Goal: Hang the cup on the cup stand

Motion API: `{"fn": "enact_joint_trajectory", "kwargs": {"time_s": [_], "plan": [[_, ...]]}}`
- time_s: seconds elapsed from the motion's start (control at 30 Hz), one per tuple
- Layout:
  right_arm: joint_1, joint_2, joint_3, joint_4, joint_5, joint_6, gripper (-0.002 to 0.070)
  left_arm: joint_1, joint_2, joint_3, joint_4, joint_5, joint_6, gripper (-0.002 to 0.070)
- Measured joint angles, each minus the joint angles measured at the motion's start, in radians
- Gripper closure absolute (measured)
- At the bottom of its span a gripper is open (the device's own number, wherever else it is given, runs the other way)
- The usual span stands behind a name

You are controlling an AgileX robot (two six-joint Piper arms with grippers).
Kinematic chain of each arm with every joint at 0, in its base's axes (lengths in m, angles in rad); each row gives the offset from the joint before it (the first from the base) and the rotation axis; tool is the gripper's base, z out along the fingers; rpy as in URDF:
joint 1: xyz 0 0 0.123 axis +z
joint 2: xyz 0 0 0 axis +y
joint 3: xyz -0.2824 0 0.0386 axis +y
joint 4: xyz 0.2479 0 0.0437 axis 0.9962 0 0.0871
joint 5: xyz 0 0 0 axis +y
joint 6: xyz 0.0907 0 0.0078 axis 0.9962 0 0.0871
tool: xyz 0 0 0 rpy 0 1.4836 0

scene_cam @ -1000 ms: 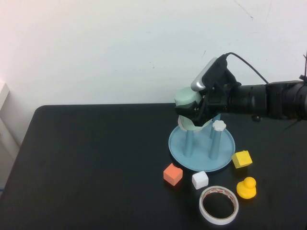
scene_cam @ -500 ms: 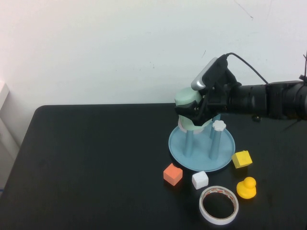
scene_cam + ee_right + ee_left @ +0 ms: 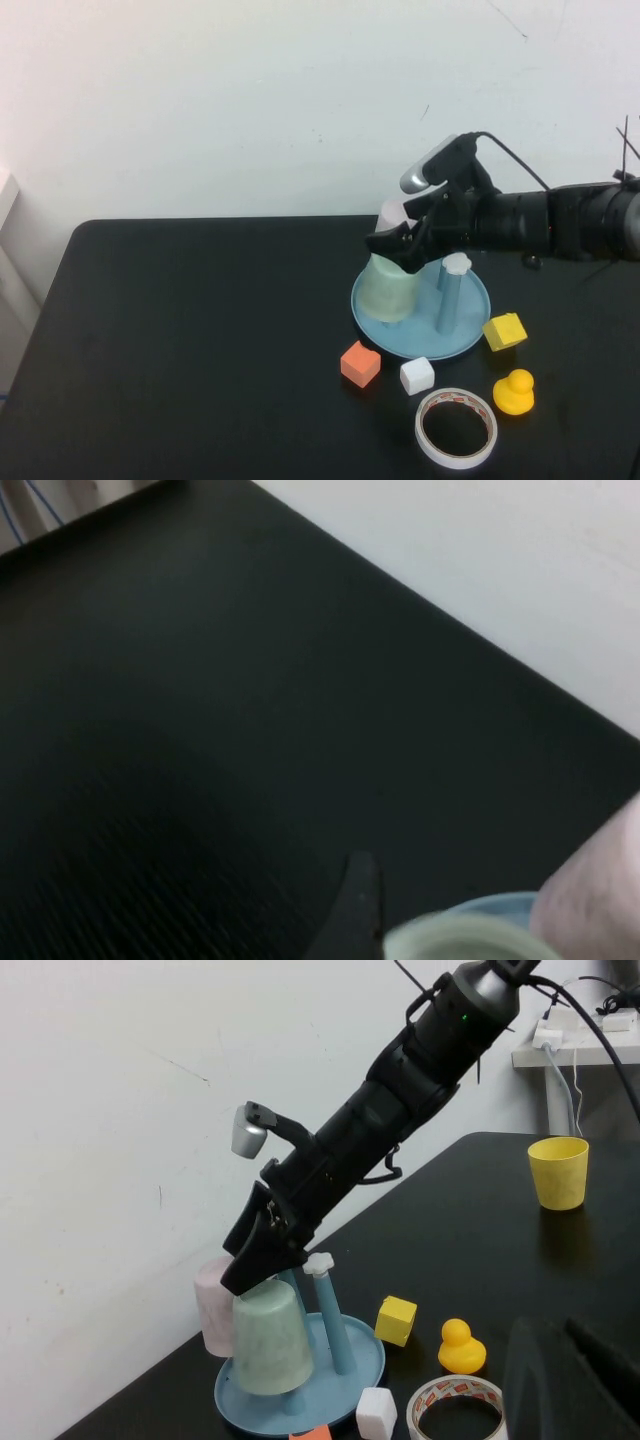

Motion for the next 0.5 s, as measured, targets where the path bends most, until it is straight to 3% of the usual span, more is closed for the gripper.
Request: {"fn": "enact_joint_trajectory", "kwargs": {"time_s": [0.17, 0.27, 0.33, 0.5], "plan": [[-0.004, -0.006, 0.0, 0.0, -0.006, 0.022, 0.0013, 0.0, 0.0, 0.0, 0.0, 0.0, 0.0, 0.0675], [-0.016, -0.04, 0.0, 0.0, -0.006, 0.075, 0.0066, 0.0, 0.0, 0.0, 0.0, 0.004, 0.0, 0.0675], [-0.031, -0.086, 0.0, -0.016, 0.003, 0.144, 0.0168, 0.0, 0.0, 0.0, 0.0, 0.011, 0.0, 0.0675], [-0.095, -0.237, 0.0, -0.175, 0.223, 0.3, 0.0536, 0.0, 0.0, 0.0, 0.0, 0.013, 0.0, 0.0675]]}}
